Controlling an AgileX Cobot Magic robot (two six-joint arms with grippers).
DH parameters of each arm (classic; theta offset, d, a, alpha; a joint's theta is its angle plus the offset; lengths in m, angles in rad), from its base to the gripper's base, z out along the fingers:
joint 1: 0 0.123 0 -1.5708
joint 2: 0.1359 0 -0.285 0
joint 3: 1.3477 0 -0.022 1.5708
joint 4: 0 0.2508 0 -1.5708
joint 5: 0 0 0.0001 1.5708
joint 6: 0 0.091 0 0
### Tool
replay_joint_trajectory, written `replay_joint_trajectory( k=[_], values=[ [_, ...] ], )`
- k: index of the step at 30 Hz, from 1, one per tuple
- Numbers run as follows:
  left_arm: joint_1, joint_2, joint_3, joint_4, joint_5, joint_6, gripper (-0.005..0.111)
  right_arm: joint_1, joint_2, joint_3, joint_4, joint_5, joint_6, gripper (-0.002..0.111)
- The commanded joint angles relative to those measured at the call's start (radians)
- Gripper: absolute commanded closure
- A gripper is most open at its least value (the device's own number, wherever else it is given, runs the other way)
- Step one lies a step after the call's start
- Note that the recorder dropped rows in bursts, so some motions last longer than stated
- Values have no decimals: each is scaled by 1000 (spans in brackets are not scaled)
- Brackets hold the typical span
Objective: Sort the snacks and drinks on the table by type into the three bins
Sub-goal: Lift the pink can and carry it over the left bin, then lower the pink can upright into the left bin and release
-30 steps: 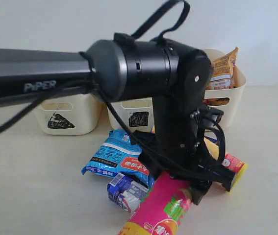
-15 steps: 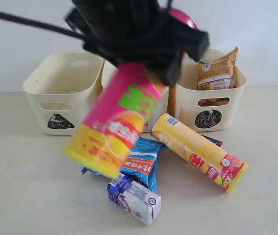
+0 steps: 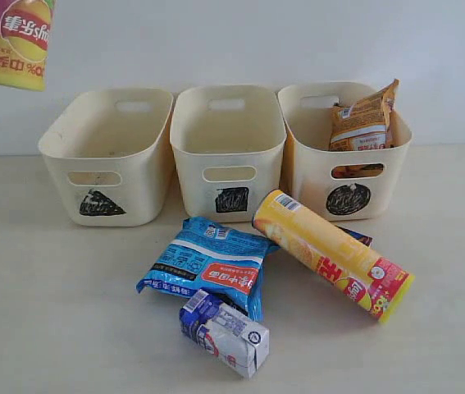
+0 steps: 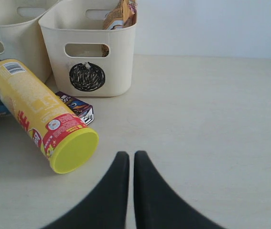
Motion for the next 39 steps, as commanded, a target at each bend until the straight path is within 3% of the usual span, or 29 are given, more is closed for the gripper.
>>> replay_joint_trajectory(
  k=[1,9,21,24,25,28,29,31,36,38,39],
  values=[
    [115,66,-2,11,-168,-23,102,-1,-5,4,3,-7,-3,107],
    [264,208,-2,10,-473,-80,102,-1,-5,4,3,-7,-3,107],
    [368,478,-2,10,-798,-139,102,-1,-5,4,3,-7,-3,107],
    [380,548,-17,10,-805,-254,92,-1,-5,4,3,-7,-3,107],
    [380,577,-19,10,-820,-256,76,-1,-5,4,3,-7,-3,107],
    [380,606,-21,-2,-861,-256,48,-1,-5,4,2,-7,-4,107],
    [380,617,-27,-22,-870,-256,34,-1,-5,4,2,-7,-4,107],
    [380,626,-36,-33,-860,-256,22,-1,-5,4,2,-7,-4,107],
    [383,612,-36,-33,-767,-256,15,-1,-5,4,2,-7,-2,107],
    [383,580,-36,-36,-726,-256,19,-1,-5,4,2,-7,-2,107],
    [380,547,-36,-62,-712,-256,27,-1,-5,4,2,-7,-2,107]
  ],
)
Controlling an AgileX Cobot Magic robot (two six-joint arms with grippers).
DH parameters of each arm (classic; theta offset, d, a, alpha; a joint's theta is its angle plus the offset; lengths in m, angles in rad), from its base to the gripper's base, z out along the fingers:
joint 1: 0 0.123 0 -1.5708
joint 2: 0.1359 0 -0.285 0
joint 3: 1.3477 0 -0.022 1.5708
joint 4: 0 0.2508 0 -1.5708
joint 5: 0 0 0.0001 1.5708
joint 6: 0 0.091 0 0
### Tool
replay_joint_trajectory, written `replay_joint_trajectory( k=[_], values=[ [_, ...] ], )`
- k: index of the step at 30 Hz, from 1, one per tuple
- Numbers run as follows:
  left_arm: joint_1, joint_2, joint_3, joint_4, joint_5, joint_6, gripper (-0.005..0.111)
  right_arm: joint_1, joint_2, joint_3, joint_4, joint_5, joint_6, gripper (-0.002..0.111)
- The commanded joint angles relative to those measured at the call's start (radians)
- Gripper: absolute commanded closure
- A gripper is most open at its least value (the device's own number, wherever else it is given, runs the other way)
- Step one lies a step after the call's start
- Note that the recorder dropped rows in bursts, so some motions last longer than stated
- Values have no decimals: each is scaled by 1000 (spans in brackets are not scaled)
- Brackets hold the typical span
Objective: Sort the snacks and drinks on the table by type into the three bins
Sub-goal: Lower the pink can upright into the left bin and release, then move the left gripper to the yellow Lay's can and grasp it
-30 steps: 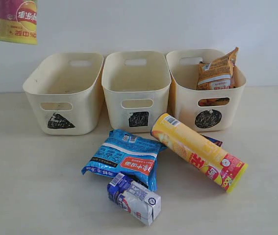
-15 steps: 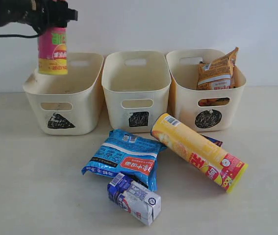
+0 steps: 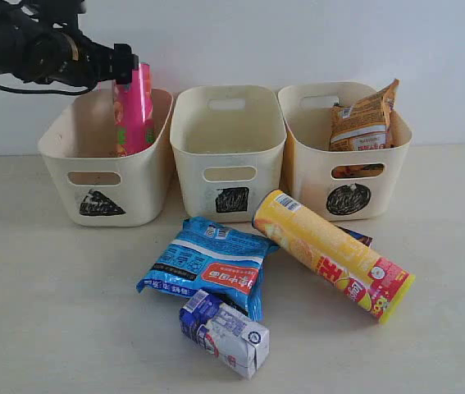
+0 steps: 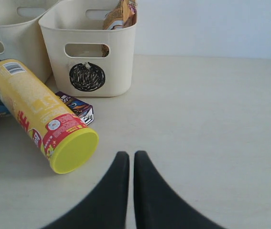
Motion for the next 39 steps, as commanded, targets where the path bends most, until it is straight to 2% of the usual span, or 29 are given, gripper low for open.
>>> replay_joint_trajectory(
  k=[1,2,6,8,11,12,15,20,28,33,39],
  values=[
    [-1,-94,-6,-57,69,-10,36,-1,-5,4,2,-7,-2,107],
    [-5,-133,-6,-90,83,-10,56,-1,-5,4,2,-7,-2,107],
    [-5,-216,-6,-234,136,60,101,-1,-5,4,2,-7,-2,107],
    [-10,-250,-6,-319,174,158,102,-1,-5,4,2,-7,-2,107],
    [-32,-300,-6,-476,260,437,103,-1,-5,4,2,-7,-2,107],
    [-53,-324,-6,-570,327,575,103,-1,-5,4,2,-7,-2,107],
    [-94,-353,-6,-698,437,799,103,-1,-5,4,2,-7,-2,107],
    [-175,-367,12,-854,595,1207,103,-1,-5,4,2,-7,-2,107],
    [-291,-367,74,-915,773,1612,103,-1,-5,4,4,-10,-2,107],
    [-368,-367,114,-915,801,1752,103,-1,-5,4,4,-8,-2,107],
    [-456,-367,190,-922,791,2011,103,-1,-5,4,4,-8,-2,107]
  ],
)
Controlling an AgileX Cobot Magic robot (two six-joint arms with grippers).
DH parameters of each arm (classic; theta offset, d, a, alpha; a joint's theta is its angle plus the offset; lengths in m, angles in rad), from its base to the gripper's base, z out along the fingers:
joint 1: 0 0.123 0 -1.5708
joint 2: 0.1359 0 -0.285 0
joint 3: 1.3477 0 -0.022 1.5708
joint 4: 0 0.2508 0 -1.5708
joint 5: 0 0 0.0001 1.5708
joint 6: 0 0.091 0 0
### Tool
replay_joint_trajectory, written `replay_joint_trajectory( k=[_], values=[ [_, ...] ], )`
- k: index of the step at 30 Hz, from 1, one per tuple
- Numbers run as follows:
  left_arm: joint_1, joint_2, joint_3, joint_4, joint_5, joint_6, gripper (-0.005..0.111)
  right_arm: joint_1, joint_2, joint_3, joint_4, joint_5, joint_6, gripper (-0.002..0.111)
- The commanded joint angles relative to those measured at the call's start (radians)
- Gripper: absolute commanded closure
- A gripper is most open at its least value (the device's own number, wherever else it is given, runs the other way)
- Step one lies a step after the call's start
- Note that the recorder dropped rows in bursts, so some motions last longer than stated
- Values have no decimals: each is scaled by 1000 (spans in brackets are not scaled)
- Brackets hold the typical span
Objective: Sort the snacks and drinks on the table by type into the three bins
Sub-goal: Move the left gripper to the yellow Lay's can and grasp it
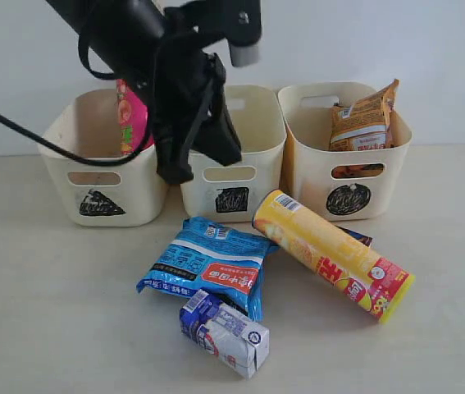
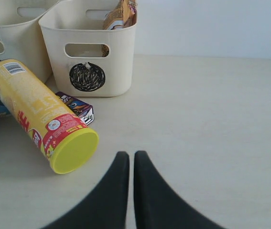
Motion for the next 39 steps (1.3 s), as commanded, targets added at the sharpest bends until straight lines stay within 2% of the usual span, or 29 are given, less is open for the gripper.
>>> replay_joint_trajectory(
  k=[1,3,5,7,13,15,18,22,29,34,39],
  values=[
    [-63,-5,54,-22,-8,180,103,-1,-5,4,4,-8,-2,107],
    [-89,2,78,-22,-44,237,101,-1,-5,4,4,-8,-2,107],
    [-112,20,94,-24,-81,266,92,-1,-5,4,4,-8,-2,107],
    [-129,43,96,-24,-99,297,80,-1,-5,4,4,-8,-2,107],
    [-166,136,96,-25,-249,314,30,-1,-5,4,4,-8,-2,107],
    [-171,170,96,-23,-329,314,19,-1,-5,4,4,-8,-2,107],
    [-178,214,96,-16,-426,317,7,-1,-5,4,4,-8,-2,107],
    [-183,269,96,-6,-505,370,1,-1,-5,4,4,-8,-2,107],
    [-186,347,96,24,-605,399,1,-1,-5,4,4,-6,-2,107],
    [-186,385,94,46,-725,399,1,-1,-5,4,4,-6,-2,107],
    [-186,427,74,55,-737,399,6,-1,-5,4,4,-6,-2,107]
  ],
)
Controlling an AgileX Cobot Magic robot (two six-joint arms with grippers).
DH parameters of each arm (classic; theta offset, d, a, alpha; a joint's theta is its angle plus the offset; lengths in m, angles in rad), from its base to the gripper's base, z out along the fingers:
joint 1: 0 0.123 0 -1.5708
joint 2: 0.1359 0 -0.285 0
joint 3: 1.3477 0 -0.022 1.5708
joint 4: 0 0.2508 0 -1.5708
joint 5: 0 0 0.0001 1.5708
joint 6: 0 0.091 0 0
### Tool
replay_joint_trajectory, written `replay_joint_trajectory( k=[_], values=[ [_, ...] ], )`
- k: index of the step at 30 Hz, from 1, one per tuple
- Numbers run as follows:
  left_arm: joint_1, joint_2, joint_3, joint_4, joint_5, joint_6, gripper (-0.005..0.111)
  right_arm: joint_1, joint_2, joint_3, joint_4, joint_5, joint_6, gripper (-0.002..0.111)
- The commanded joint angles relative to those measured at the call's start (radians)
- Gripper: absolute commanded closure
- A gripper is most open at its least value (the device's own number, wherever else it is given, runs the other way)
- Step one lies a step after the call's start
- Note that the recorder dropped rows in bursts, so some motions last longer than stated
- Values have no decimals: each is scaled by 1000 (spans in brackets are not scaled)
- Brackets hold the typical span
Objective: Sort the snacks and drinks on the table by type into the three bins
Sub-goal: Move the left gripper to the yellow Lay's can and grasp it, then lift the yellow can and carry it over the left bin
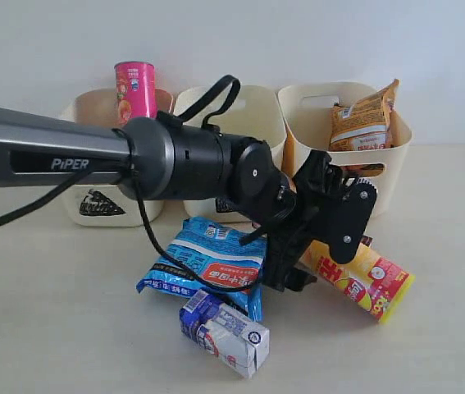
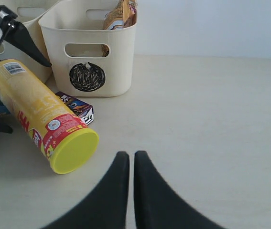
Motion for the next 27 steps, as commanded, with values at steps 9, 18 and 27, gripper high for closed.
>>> replay_joint_trajectory(
  k=[9,18,27],
  values=[
    [-11,42,-22,3,-35,3,95,-1,-5,4,2,-6,-2,107],
    [-63,-72,-20,3,31,5,102,-1,-5,4,2,-6,-2,107],
    [-95,-331,-20,-50,343,-308,102,-1,-5,4,2,-6,-2,107]
  ],
)
